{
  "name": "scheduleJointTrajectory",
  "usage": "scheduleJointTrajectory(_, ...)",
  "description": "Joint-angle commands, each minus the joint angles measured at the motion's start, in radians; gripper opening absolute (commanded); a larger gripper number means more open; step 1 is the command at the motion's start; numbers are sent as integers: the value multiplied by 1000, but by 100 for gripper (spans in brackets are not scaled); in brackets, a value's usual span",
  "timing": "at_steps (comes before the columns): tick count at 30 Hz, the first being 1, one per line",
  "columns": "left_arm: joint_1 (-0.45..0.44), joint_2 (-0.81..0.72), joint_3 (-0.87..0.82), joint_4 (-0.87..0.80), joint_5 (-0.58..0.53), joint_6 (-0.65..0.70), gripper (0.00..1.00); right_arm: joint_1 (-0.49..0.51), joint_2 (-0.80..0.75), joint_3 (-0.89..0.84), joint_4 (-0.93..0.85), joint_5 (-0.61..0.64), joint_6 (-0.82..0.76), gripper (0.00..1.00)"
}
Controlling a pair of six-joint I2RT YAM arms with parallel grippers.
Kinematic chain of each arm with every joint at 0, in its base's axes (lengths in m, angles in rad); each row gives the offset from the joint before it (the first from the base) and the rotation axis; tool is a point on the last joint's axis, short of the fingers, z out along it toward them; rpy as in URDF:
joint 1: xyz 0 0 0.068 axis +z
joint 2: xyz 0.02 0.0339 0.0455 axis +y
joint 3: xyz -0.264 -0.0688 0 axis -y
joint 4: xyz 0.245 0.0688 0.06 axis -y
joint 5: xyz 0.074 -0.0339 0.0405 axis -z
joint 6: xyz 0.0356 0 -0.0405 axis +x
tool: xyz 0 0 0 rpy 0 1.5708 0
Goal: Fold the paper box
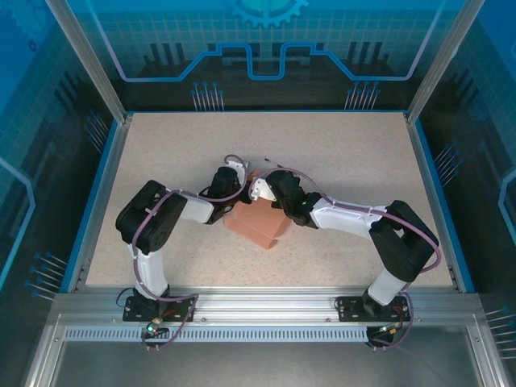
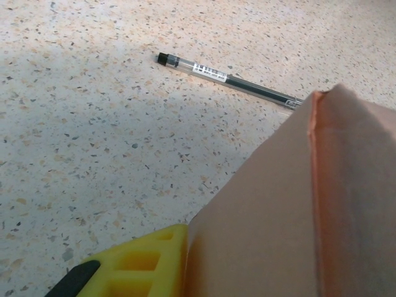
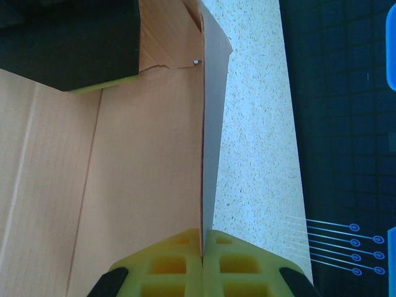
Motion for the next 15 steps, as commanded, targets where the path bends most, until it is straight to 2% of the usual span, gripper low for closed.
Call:
scheduleJointTrajectory(1,8,9,38,-25,-129,-47,20,40,1,0,-67,-134,17,0)
scheduleJointTrajectory(15,-12,-17,57,-144,-345,-52,19,41,-42,-9,-111,-159,61,0)
